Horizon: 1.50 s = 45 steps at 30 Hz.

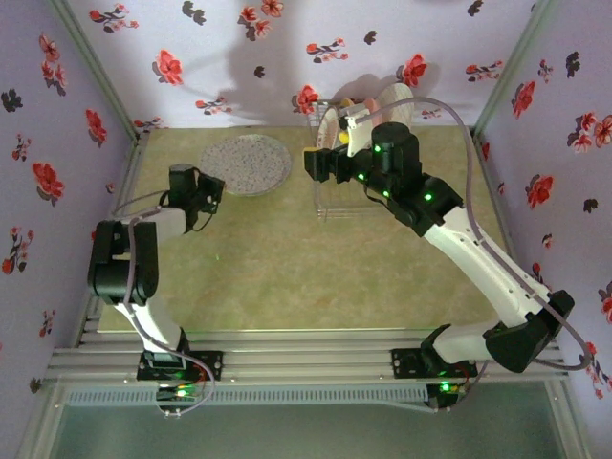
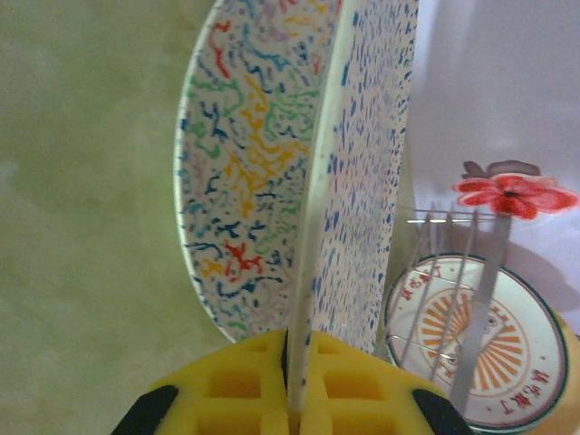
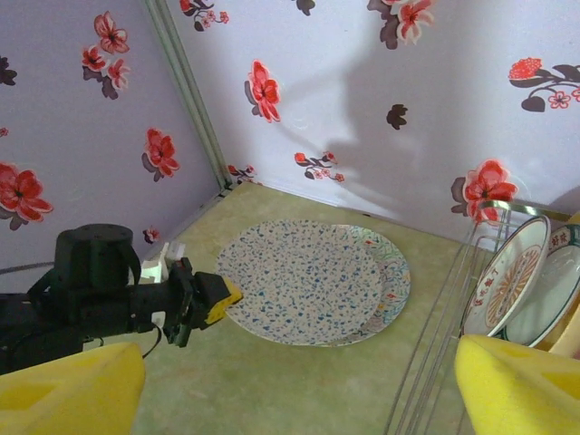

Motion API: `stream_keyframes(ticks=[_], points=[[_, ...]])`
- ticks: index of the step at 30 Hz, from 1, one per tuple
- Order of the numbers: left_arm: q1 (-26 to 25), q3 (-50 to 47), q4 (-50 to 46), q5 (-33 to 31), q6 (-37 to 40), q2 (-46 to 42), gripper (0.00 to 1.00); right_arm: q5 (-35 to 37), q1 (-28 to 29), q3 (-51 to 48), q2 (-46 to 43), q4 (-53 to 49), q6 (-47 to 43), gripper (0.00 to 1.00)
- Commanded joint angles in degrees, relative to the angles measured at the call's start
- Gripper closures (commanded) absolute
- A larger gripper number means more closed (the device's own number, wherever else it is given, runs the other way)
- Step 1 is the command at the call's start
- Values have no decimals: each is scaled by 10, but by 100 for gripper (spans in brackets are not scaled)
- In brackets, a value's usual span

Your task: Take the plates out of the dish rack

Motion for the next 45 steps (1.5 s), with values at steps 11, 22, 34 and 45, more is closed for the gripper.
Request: stream_keyframes(ticks=[11,22,34,45], points=[[5,63,78,32,-5,76,100,18,5,1,4,5,-10,10],[5,100,69,50,-3,115,100,15,5,7,12,4,-6,10],[5,113,33,57,2,134,78,19,5,11,15,-5,0,10],[5,136,-26,59,15,147,60,22,5,18,21,-13,4,10]])
